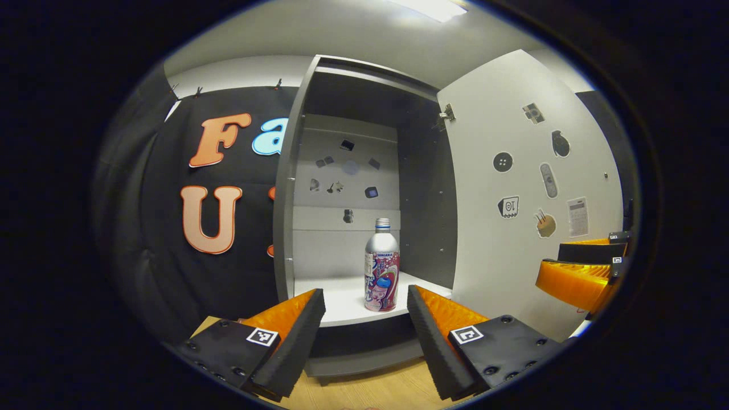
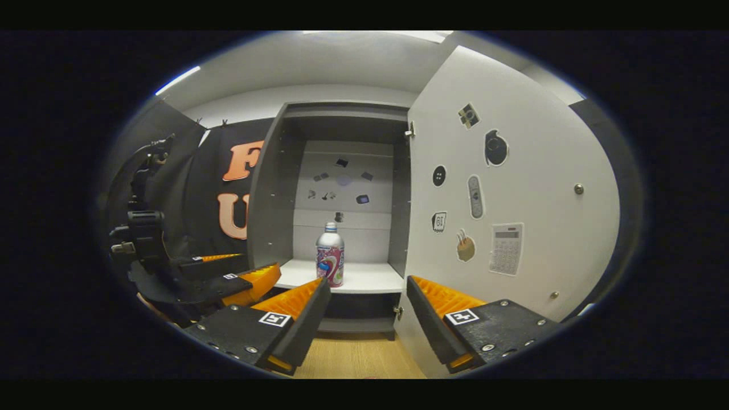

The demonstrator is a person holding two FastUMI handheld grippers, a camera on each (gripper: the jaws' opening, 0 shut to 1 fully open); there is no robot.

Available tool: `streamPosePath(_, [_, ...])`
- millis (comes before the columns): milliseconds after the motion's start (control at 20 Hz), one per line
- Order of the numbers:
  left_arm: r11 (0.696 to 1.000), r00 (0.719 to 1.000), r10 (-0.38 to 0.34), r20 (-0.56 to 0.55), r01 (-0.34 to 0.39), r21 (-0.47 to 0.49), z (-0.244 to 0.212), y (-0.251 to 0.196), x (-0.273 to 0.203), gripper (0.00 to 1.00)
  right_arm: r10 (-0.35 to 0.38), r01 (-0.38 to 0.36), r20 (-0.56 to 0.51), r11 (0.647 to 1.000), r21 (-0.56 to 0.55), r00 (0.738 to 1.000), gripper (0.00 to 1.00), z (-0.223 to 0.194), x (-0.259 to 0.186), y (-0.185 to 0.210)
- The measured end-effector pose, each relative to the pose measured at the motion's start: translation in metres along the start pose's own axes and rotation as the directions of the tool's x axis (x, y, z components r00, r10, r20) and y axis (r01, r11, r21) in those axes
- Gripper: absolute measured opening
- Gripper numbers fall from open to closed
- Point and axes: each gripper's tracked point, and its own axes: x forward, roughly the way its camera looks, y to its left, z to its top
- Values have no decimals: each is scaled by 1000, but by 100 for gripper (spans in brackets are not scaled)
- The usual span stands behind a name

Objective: Open the cabinet door with the right hand, grasp the bottle in the cabinet with the left hand and place it on the coaster, then close the cabinet door with the right hand.

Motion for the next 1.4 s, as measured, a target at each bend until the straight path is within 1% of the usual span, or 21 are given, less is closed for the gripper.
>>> streamPosePath(200, [996, 996, -87, 6, 87, -11, -3, -10, 43, 94, -71, 71, -1, 997, -4, 997, 87, -4, 8, -8])
streamPosePath(250, [994, 994, -105, 13, 105, -26, -1, -14, 52, 95, -85, 85, 0, 996, -5, 996, 92, -4, 9, -11])
streamPosePath(300, [992, 993, -118, 21, 119, -33, 0, -17, 61, 95, -95, 95, -5, 995, -5, 995, 88, -5, 11, -13])
streamPosePath(350, [992, 992, -124, 30, 125, -28, 2, -17, 70, 94, -103, 103, -9, 995, -4, 995, 88, -6, 12, -14])
streamPosePath(550, [988, 986, -157, 51, 157, 1, 1, -30, 104, 94, -123, 123, -7, 992, -13, 992, 93, -8, 13, -18])
streamPosePath(650, [988, 986, -156, 55, 155, 15, -1, -33, 120, 94, -118, 118, -8, 993, -15, 993, 93, -9, 19, -19])
streamPosePath(1000, [994, 993, -110, 36, 109, 30, -17, -26, 166, 94, -76, 77, -42, 997, 4, 996, 93, -21, 27, -16])
streamPosePath(1200, [996, 996, -91, 18, 90, 30, -26, -25, 180, 94, -46, 46, -57, 999, -2, 997, 93, -26, 30, -15])
streamPosePath(1400, [996, 997, -80, 2, 80, 25, -32, -26, 184, 95, -24, 23, -64, 1000, -22, 998, 93, -29, 30, -15])
